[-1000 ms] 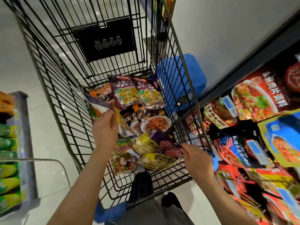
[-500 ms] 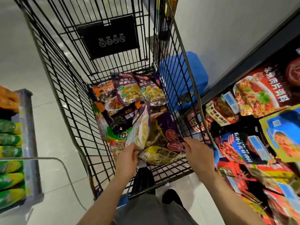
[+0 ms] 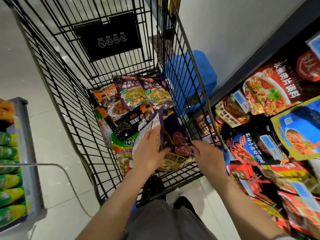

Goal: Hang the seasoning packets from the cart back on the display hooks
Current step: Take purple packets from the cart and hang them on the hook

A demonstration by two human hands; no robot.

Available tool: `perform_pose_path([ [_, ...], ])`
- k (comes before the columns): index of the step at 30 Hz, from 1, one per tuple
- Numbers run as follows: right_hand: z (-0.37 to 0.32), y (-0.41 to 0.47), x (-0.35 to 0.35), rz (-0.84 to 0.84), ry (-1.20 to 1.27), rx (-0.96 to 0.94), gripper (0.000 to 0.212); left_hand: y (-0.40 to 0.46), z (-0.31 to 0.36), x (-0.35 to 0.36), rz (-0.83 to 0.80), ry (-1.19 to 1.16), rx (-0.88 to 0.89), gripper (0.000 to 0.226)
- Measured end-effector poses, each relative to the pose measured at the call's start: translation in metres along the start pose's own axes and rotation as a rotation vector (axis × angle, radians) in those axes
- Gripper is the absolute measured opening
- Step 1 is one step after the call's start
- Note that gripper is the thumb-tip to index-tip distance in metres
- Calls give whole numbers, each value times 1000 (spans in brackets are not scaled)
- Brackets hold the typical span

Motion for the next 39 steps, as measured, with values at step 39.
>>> perform_pose_path([
  [39,-70,-65,-143,694,-113,-354,27,-91,37,-135,839,90,464,18],
])
Point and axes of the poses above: each hand's wrist, its own y-axis towards the middle knuckle, its own x-axis out of the palm, z = x × y, the point moved 6 cm from there along y, towards the middle knuckle, and after that the axes turned 11 degrees about -x, right-handed, at the moved point
